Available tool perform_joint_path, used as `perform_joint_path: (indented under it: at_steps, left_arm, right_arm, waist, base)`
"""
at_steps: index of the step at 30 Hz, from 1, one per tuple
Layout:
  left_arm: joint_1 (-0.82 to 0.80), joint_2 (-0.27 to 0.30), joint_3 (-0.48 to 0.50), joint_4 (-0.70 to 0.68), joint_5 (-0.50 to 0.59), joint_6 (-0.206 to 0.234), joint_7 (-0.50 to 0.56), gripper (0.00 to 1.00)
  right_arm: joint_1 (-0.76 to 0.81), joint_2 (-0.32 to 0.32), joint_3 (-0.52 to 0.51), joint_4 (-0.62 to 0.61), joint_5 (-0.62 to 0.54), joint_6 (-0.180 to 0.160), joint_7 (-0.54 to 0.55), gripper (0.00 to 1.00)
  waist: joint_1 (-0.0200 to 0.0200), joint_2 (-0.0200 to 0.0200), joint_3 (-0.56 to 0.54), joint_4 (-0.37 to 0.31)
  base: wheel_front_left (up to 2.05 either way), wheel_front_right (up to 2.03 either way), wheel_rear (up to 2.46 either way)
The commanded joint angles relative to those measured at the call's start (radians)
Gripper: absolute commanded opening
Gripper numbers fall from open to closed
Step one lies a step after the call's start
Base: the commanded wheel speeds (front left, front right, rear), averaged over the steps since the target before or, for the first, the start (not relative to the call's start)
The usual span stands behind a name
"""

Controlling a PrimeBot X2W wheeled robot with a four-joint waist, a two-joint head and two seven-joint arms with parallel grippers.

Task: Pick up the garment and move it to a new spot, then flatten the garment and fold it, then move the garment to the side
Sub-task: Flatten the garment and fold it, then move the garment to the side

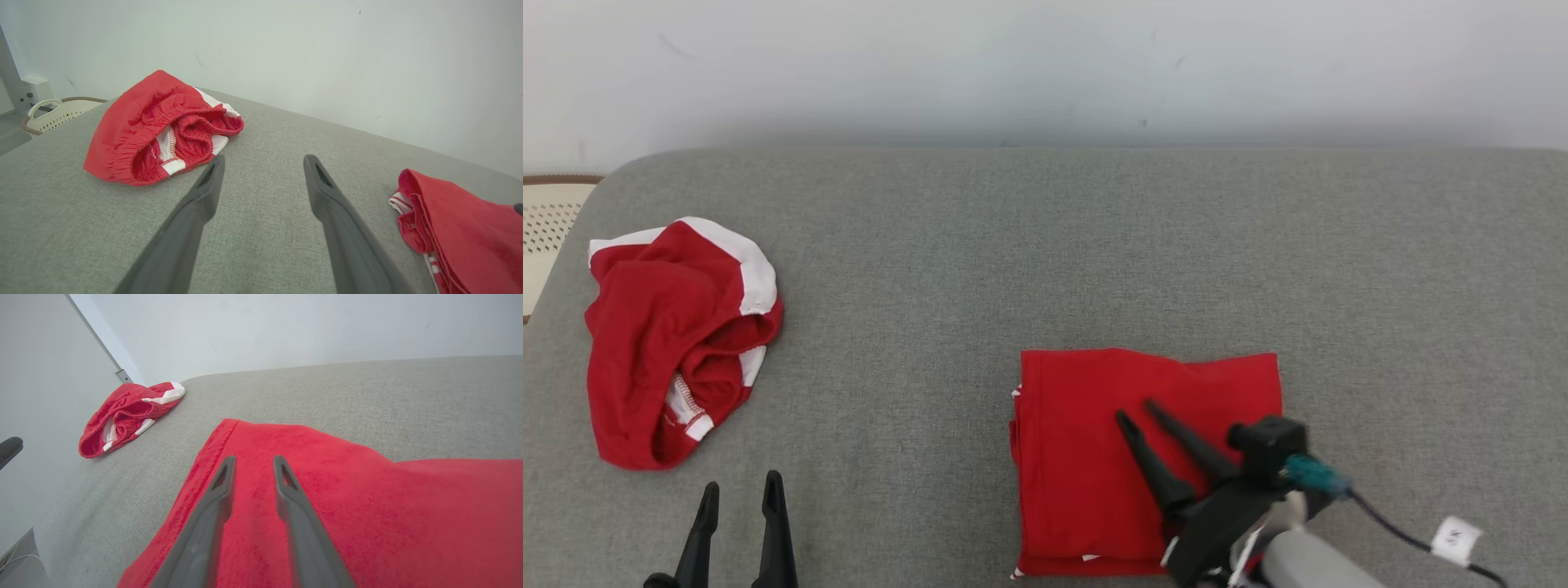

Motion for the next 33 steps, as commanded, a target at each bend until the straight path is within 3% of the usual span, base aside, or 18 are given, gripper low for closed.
perform_joint_path:
  at_steps: [1, 11, 33]
  left_arm:
    - [0.013, 0.001, 0.007, -0.001, -0.004, -0.004, -0.004, 1.0]
    - [0.03, 0.001, 0.021, -0.004, 0.014, -0.006, -0.004, 1.0]
    - [0.029, 0.001, 0.047, -0.003, 0.051, -0.019, -0.004, 1.0]
  right_arm:
    - [0.013, -0.017, -0.046, -0.012, -0.024, 0.0, -0.002, 1.0]
    - [0.084, -0.086, -0.282, -0.032, -0.075, 0.0, -0.002, 1.0]
    - [0.048, -0.136, -0.203, 0.08, 0.125, 0.0, 0.156, 1.0]
  waist:
    - [0.0, 0.0, -0.006, -0.007]
    - [0.0, 0.0, -0.035, -0.031]
    - [0.0, 0.0, -0.047, -0.045]
  base:
    - [0.0, 0.0, 0.0]
    - [0.0, 0.0, 0.0]
    - [0.0, 0.0, 0.0]
